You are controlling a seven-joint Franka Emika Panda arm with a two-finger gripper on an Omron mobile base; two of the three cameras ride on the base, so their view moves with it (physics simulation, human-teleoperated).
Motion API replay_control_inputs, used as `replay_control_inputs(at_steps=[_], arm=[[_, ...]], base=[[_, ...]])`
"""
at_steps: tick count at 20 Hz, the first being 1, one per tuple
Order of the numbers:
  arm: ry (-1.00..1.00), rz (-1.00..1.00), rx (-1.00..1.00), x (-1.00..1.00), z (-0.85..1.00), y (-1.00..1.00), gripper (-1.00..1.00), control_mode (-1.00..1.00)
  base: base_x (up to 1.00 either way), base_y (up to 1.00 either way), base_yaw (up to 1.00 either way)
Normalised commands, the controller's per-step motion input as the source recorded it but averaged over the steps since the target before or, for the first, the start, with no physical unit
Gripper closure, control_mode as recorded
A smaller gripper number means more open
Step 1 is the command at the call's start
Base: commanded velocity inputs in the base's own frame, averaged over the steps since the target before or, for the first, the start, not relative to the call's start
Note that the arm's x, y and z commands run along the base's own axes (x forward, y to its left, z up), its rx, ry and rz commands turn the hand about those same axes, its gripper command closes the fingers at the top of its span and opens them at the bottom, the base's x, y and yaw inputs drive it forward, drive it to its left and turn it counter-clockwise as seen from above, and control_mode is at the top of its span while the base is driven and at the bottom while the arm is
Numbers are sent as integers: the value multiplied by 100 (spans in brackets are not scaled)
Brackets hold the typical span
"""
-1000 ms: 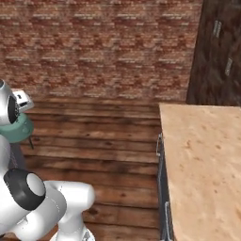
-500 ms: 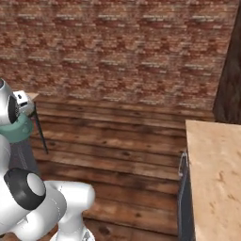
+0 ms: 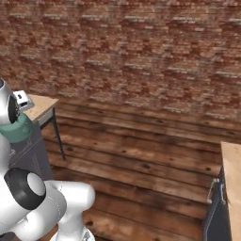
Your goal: The kettle is done boiling. Turn off the stove, then wait for 300 timesteps before moving the kettle to the dining table.
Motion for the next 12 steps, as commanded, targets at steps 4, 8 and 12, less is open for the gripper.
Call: replay_control_inputs(at_steps=[4,8,12], arm=[[0,0,0,0,0,0,100,100],[0,0,0,0,0,0,100,100],[0,0,0,0,0,0,100,100]], base=[[53,43,26],[53,41,26],[54,36,25]])
